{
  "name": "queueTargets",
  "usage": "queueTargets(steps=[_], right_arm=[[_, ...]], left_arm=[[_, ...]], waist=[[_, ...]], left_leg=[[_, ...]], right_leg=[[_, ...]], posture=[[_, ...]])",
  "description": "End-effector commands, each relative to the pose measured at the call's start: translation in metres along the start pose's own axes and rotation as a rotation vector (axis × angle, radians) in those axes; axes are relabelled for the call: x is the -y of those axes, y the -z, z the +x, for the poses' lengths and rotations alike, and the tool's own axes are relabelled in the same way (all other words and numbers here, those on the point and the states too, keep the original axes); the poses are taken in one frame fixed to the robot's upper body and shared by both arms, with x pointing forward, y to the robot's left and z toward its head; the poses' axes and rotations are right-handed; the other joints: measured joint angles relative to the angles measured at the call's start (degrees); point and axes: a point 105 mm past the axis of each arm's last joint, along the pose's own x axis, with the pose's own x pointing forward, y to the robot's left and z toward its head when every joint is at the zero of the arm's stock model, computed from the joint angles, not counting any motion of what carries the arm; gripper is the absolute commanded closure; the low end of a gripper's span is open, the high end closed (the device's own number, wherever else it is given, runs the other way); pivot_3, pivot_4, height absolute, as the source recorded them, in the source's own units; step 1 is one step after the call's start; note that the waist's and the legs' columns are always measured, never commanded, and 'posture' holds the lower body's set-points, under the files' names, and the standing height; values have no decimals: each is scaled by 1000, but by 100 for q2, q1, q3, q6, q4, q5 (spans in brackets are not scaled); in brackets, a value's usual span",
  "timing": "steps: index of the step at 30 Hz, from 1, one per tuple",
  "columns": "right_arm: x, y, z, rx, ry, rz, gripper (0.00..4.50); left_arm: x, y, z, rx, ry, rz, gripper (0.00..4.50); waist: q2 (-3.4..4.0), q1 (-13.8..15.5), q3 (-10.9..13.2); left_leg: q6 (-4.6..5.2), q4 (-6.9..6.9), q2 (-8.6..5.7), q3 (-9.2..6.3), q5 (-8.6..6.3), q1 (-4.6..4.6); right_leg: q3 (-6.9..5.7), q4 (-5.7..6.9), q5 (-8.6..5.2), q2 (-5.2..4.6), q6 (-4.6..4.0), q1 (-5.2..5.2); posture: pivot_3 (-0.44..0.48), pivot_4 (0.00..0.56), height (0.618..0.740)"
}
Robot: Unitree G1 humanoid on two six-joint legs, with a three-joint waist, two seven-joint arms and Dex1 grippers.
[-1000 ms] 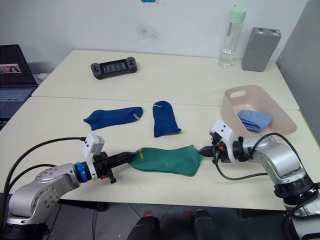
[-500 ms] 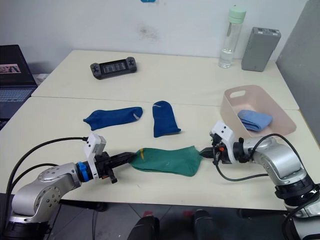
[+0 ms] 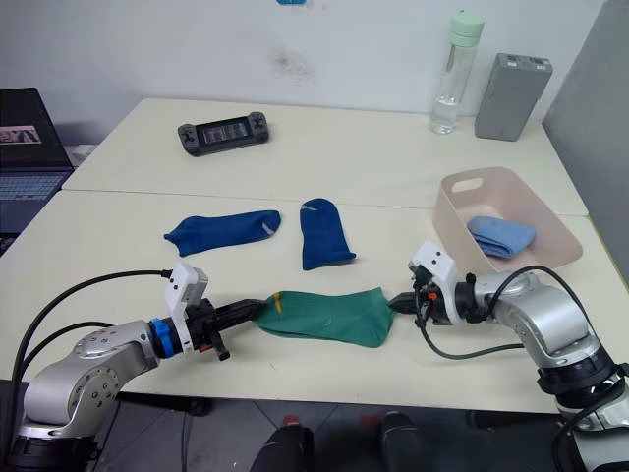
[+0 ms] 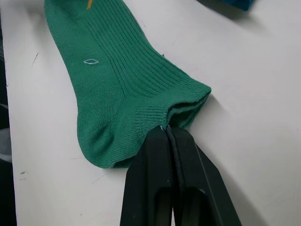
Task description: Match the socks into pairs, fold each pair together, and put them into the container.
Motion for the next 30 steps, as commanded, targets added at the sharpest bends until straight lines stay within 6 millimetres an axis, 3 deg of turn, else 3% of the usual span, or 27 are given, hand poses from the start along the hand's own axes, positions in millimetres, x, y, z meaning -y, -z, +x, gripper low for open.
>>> queueTargets(steps=[1,7,12,14,17,21,26,30], right_arm=[[-4,-6,1,19,-6,-30,4454],[-4,-4,3,19,-8,-29,4454],[-3,-6,4,23,3,-67,4454],[-2,-7,3,28,9,-74,4500],[0,-11,0,43,12,-85,3794],[3,-22,-10,63,38,-144,2462],[-5,-51,-22,147,19,-258,680],[-17,-62,-11,189,-19,-392,680]], left_arm=[[-2,-5,-6,11,-11,26,4500],[-1,-1,-7,-14,-7,40,4500],[-4,-9,-3,37,-31,33,4500],[-4,-10,-2,39,-33,37,4102],[-7,-13,-3,53,-47,34,3329],[-9,-23,-12,61,-54,71,2081],[-6,-60,-22,97,-24,243,477],[5,-67,-15,55,78,421,477]], waist=[[0,0,0],[0,-2,0],[0,-1,0],[0,-1,0],[0,-3,0],[0,-3,0],[0,-4,1],[0,-6,1]], left_leg=[[0,0,0,0,0,0],[0,0,0,0,0,0],[0,0,0,0,0,0],[0,0,0,0,0,0],[0,0,0,0,0,0],[0,-1,0,0,0,0],[0,0,1,-1,0,0],[0,-6,1,2,0,0]], right_leg=[[0,0,0,0,0,0],[0,0,0,0,0,0],[0,0,0,0,0,0],[0,-1,0,0,0,0],[0,-1,0,0,0,0],[0,-1,0,0,0,0],[-2,0,0,1,0,-2],[-1,-10,-14,1,24,0]], posture=[[0,150,740],[0,150,740],[0,150,740],[0,150,740],[0,150,740],[0,150,740],[0,150,740],[0,150,740]])
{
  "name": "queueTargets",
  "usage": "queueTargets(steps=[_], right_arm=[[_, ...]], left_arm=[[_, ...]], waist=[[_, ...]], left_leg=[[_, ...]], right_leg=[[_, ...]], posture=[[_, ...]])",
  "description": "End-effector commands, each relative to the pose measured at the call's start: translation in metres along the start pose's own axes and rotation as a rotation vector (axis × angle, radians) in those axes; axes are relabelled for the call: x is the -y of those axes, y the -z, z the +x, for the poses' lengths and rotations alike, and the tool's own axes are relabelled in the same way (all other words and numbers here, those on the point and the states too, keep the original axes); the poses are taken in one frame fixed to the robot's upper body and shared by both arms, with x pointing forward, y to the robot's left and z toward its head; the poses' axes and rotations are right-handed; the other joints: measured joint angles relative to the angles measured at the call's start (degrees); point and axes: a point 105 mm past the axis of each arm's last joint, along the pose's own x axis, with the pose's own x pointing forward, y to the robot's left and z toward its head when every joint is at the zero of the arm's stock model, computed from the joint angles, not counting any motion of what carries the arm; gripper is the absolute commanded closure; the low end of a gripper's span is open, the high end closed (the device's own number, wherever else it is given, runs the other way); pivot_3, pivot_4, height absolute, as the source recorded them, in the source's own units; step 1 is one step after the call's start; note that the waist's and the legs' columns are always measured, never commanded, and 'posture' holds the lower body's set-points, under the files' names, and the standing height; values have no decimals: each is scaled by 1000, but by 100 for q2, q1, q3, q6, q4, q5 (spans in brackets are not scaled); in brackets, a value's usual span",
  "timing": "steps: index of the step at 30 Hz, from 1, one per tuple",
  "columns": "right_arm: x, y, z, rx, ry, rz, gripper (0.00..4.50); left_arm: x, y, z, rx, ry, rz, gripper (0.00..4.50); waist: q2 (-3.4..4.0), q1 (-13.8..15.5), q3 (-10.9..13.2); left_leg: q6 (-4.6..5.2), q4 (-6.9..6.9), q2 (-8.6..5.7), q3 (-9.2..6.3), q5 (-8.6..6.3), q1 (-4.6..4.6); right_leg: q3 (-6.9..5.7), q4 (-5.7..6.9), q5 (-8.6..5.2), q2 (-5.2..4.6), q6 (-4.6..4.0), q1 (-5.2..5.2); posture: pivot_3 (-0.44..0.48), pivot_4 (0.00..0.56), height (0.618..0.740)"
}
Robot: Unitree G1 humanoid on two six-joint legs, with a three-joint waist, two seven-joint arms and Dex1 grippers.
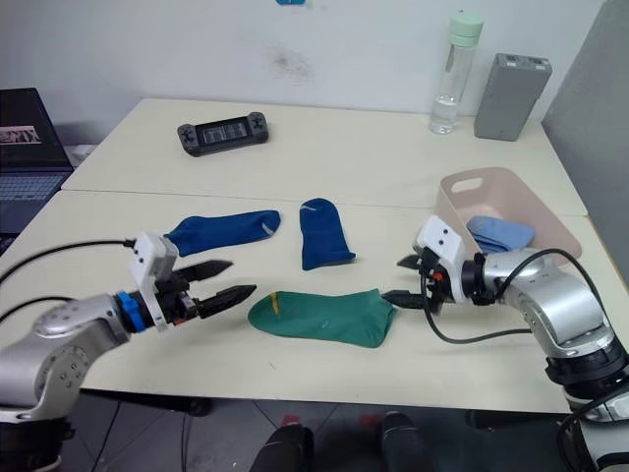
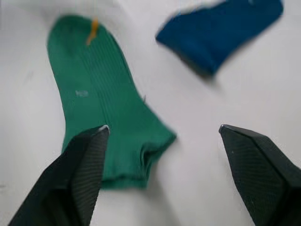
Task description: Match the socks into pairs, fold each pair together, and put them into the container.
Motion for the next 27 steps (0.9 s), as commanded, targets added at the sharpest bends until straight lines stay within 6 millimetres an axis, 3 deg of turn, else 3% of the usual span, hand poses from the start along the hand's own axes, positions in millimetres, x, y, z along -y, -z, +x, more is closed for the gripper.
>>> queueTargets(steps=[1,5,9,12,13,17,20,24,27], right_arm=[[-10,-17,13,81,-37,-111,882],[-16,-13,33,90,-53,-211,2021],[-26,12,50,19,-94,-340,3481],[-24,25,56,13,-87,-287,4500],[-24,31,56,-3,-86,-269,4500],[-23,63,49,-86,-96,-236,4500],[-21,74,41,-114,-90,-235,4500],[-16,68,32,-95,-74,-257,4500],[-21,47,29,-13,-99,-273,4500]], left_arm=[[13,-7,11,-21,117,175,663],[24,6,27,-79,226,291,1735],[26,16,41,-96,248,309,3098],[20,30,43,-148,222,315,4087],[20,34,42,-164,221,315,4442],[13,53,34,-232,197,299,4480],[6,67,28,-280,167,298,4480],[4,69,27,-263,149,280,4480],[13,52,29,-160,178,231,4480]], waist=[[0,0,0],[1,2,0],[0,1,0],[0,1,0],[0,1,0],[0,3,0],[0,-1,0],[0,4,0],[0,5,0]], left_leg=[[0,0,0,0,0,-1],[0,-2,-1,3,0,-2],[0,-1,0,6,0,-4],[1,-1,0,5,0,-3],[1,-1,0,5,0,-3],[1,0,0,5,0,-3],[1,0,0,4,0,0],[1,5,-1,2,0,1],[1,7,-1,3,0,1]], right_leg=[[0,-3,1,0,-1,0],[3,-7,15,0,-25,-1],[5,-10,15,-1,-24,-1],[4,-9,15,0,-24,-1],[5,-6,15,0,-24,-1],[6,-6,15,-1,-25,-2],[4,0,15,-1,-25,-1],[4,3,15,-1,-23,3],[5,5,17,-1,-21,3]], posture=[[0,150,740],[0,150,740],[0,150,740],[0,150,740],[0,150,740],[0,150,740],[0,150,740],[0,150,740],[0,150,740]])
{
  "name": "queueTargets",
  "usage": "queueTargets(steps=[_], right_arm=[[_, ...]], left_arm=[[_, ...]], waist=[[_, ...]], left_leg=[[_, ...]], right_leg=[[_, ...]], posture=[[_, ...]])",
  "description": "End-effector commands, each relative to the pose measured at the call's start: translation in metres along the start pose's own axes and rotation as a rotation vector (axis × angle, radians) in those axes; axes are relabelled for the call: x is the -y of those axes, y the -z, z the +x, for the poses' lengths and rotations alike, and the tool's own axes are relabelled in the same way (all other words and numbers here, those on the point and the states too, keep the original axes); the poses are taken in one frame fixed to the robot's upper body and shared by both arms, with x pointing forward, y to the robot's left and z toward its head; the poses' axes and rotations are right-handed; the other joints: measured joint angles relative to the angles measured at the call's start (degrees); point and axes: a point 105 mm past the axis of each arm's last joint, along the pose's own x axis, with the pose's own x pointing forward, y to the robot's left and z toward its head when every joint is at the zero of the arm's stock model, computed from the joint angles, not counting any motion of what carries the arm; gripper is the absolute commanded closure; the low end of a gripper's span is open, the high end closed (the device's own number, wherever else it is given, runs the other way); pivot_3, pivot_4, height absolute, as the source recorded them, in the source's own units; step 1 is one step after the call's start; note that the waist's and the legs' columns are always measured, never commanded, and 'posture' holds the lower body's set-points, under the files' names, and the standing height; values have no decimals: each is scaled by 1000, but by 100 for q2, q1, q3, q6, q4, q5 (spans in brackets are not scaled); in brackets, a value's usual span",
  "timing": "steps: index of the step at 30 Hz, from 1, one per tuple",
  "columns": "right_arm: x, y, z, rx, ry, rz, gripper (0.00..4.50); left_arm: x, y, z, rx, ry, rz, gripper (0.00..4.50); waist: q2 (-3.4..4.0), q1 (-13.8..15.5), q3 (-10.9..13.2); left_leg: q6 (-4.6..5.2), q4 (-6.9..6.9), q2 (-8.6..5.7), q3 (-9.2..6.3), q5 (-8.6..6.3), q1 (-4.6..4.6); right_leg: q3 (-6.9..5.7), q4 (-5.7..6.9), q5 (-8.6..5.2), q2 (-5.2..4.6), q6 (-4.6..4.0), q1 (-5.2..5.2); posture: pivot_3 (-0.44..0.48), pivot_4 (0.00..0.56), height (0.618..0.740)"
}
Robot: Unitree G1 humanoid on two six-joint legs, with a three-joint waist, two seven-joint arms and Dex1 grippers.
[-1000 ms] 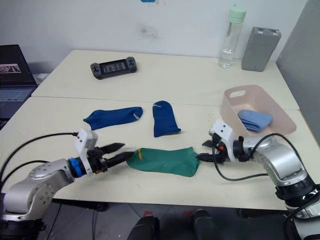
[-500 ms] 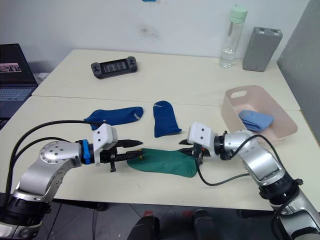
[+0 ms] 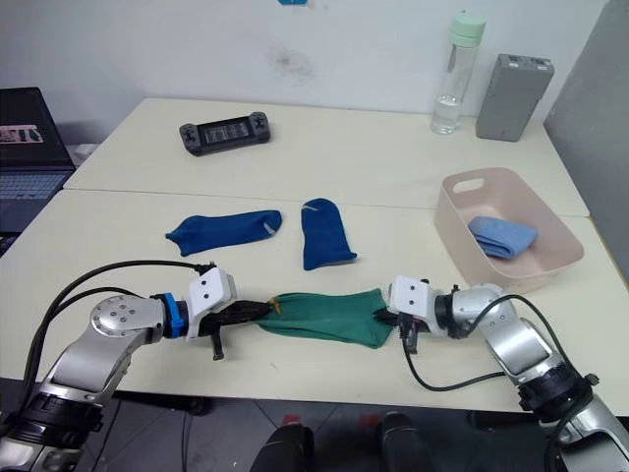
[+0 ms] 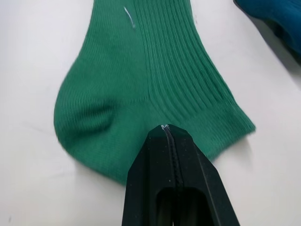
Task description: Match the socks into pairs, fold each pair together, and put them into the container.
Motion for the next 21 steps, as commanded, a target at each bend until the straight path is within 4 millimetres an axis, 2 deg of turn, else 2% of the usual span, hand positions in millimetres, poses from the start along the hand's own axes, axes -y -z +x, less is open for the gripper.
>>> queueTargets(steps=[1,4,6,11,15,18,21], right_arm=[[1,-30,-9,108,-7,-39,4500],[-6,-45,-6,160,-39,-39,4500],[-12,-47,0,165,-52,-23,4500],[-22,-14,12,28,-62,-7,4500],[-23,-6,4,5,-74,-2,4500],[-20,-7,-8,0,-66,-6,4500],[-19,-23,-22,79,-71,34,4500]], left_arm=[[2,-23,-6,124,6,-30,4480],[10,-33,-9,156,44,-22,4480],[17,-32,-9,139,73,-19,4480],[15,-4,-4,-5,33,23,4480],[14,3,-4,-36,27,28,4480],[15,-4,-7,6,25,5,4480],[17,-18,-11,95,16,-46,4480]], waist=[[0,-4,0],[0,-11,0],[0,-11,0],[0,-5,0],[-1,10,-1],[-1,11,-1],[-1,10,-1]], left_leg=[[0,0,0,0,0,0],[0,-1,4,-5,0,-1],[0,-2,4,-8,0,1],[0,0,-1,-6,0,2],[0,2,-1,-2,0,2],[0,2,-1,-2,0,3],[0,2,0,-2,0,1]], right_leg=[[0,2,0,0,0,0],[-4,7,0,1,0,-2],[-7,10,0,1,-1,-2],[-5,8,0,0,-1,0],[-3,8,-1,0,0,0],[-2,8,-1,0,0,1],[-2,8,-1,0,0,0]], posture=[[0,150,740],[0,150,740],[0,150,740],[0,150,740],[0,150,740],[0,150,740],[0,150,740]])
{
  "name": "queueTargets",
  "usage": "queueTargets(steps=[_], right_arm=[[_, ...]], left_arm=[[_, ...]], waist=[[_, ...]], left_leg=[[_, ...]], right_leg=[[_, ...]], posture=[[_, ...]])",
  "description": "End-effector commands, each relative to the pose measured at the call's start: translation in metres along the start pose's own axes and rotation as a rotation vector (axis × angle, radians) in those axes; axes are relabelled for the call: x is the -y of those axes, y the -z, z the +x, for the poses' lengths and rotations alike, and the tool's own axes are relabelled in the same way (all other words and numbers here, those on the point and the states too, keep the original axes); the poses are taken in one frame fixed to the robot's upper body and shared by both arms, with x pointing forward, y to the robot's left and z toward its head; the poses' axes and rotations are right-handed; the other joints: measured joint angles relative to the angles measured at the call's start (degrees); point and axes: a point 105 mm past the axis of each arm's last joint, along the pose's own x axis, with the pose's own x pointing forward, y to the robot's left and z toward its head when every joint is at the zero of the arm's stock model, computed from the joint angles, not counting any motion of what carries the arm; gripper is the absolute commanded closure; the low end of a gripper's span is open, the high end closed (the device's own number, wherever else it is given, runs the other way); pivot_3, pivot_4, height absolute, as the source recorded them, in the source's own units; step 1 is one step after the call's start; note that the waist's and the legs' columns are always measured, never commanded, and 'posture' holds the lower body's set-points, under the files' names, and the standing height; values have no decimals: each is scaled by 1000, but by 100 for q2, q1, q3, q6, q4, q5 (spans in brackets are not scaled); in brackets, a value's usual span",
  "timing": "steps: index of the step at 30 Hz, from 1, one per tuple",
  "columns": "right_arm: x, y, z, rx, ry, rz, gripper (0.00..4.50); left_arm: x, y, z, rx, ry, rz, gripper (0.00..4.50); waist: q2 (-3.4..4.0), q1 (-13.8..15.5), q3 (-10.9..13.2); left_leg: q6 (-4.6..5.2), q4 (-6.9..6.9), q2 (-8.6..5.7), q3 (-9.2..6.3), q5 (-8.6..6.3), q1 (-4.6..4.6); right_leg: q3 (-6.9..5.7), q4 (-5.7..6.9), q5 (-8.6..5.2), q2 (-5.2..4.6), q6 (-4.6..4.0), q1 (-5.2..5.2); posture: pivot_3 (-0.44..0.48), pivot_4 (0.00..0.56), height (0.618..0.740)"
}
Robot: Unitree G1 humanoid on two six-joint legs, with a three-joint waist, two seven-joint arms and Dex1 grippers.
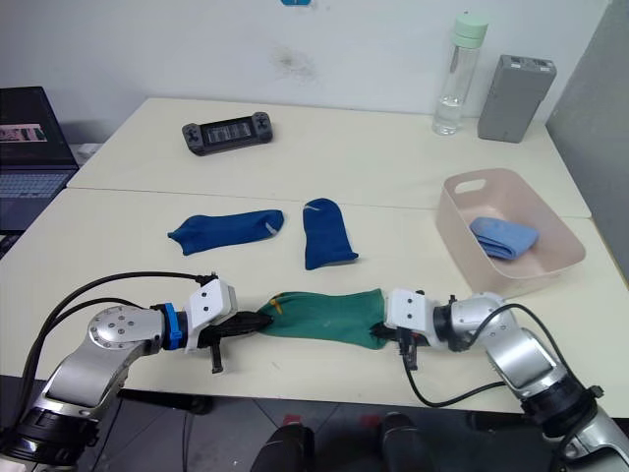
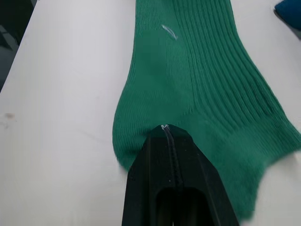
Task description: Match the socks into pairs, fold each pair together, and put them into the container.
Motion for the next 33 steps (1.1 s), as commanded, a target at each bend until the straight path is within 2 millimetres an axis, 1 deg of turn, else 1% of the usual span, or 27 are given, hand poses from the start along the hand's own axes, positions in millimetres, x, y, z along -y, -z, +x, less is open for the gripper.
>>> queueTargets(steps=[1,2,3,5,8,10,11,12,15,19,20,23,26,31,32,33], right_arm=[[0,-27,-17,116,9,31,4500],[3,-31,-21,144,34,76,4500],[7,-33,-24,159,64,125,4320],[17,-29,-29,150,152,208,3894],[22,-22,-30,126,211,262,2859],[21,-22,-28,127,209,287,2158],[19,-21,-26,123,200,292,1755],[19,-19,-23,114,208,301,1449],[19,-11,-13,67,226,344,367],[12,-6,-4,34,204,385,367],[9,-5,-1,24,195,393,567],[3,0,5,0,181,402,1351],[2,-4,8,19,169,419,2443],[8,-10,7,56,165,465,4202],[9,-11,6,65,160,478,4480],[10,-12,5,70,154,487,4480]], left_arm=[[1,-21,-8,99,-20,-25,4480],[3,-25,-10,118,-24,-31,4480],[5,-28,-12,134,-29,-36,4497],[7,-35,-17,164,-42,-42,4500],[8,-42,-21,178,-60,-36,4500],[8,-45,-23,183,-68,-32,4500],[9,-47,-23,187,-68,-31,4500],[9,-49,-23,193,-69,-27,4500],[10,-57,-21,219,-62,-18,4500],[11,-61,-20,225,-59,-11,4500],[10,-61,-20,221,-61,-10,4500],[8,-58,-19,210,-69,-8,4500],[7,-58,-19,208,-69,-7,4500],[9,-60,-16,212,-59,-5,4500],[10,-60,-16,212,-56,-4,4500],[11,-60,-15,210,-52,-4,4500]], waist=[[0,1,0],[0,0,0],[0,-14,0],[0,-21,0],[0,-11,0],[0,-12,0],[0,-11,0],[0,-12,0],[0,-15,0],[0,-14,0],[0,-16,0],[0,-18,0],[-1,-19,-1],[-1,-22,0],[-1,-22,-1],[-1,-21,0]], left_leg=[[0,0,2,-1,0,0],[0,-1,2,-3,0,0],[0,-1,3,-5,0,-1],[0,-1,5,-5,0,1],[-1,0,1,-4,0,2],[0,0,1,-4,0,1],[0,0,1,-2,0,1],[0,0,1,-1,0,1],[0,-1,1,0,0,1],[0,-1,1,0,0,1],[0,0,1,1,0,1],[0,-1,1,1,0,2],[0,-1,1,1,0,2],[0,-1,2,1,0,2],[0,0,2,1,0,2],[0,0,2,1,0,2]], right_leg=[[-1,0,0,0,0,0],[-3,1,0,0,0,0],[-4,2,0,1,0,0],[-2,3,0,1,0,0],[-1,3,0,0,0,1],[-1,2,0,0,0,1],[1,2,0,1,0,1],[2,2,0,1,0,1],[2,1,0,1,0,0],[2,1,0,1,0,0],[3,1,0,1,0,0],[3,1,0,2,0,-1],[3,1,0,2,1,-1],[3,1,0,3,0,-1],[3,1,0,3,0,-1],[3,1,0,3,0,-1]], posture=[[0,150,740],[0,150,740],[0,150,740],[0,150,740],[0,150,740],[0,150,740],[0,150,740],[0,150,740],[0,150,740],[0,150,740],[0,150,740],[0,150,740],[0,150,740],[0,150,740],[0,150,740],[0,150,740]])
